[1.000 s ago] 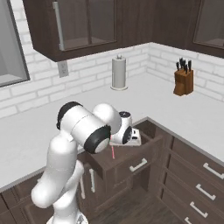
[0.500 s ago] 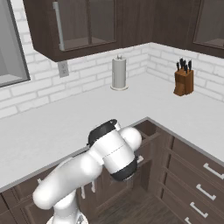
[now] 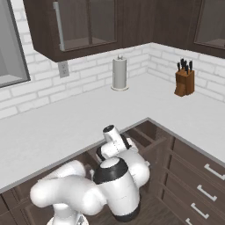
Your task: Take a straw from the drawer in front and place it inside the glass cup on the dining counter.
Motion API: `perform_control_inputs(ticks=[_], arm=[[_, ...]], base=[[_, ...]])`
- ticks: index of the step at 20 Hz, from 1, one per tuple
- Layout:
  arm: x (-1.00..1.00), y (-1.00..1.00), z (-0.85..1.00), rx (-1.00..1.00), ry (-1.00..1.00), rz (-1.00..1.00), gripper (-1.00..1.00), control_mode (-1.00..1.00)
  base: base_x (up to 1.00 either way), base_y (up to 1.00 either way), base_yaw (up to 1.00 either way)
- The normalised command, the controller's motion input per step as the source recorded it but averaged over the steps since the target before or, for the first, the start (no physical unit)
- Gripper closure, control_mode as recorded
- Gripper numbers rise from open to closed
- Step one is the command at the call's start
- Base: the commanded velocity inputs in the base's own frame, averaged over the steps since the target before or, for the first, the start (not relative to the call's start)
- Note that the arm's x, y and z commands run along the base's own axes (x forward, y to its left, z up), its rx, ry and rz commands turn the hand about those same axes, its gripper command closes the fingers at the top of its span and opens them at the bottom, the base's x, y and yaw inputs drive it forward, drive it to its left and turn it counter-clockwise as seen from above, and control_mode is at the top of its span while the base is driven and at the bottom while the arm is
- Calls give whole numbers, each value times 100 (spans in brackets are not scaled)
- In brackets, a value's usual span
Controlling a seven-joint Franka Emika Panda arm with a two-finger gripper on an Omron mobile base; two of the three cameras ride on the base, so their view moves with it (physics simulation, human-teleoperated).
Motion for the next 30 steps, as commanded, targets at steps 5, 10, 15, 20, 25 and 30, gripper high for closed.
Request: perform_control_inputs(ticks=[5,10,15,20,25,30], arm=[[-47,-31,15,-14,31,0,-100,-100],[-47,-71,15,-5,20,0,-100,-100],[-42,-100,1,0,14,0,-100,-100],[-47,-100,-4,4,11,0,-100,-100],[-9,-67,17,10,4,0,-100,-100],[38,13,75,14,0,0,-100,-100]], base=[[0,0,0],[0,0,0],[0,0,0],[0,0,0],[0,0,0],[0,0,0]])
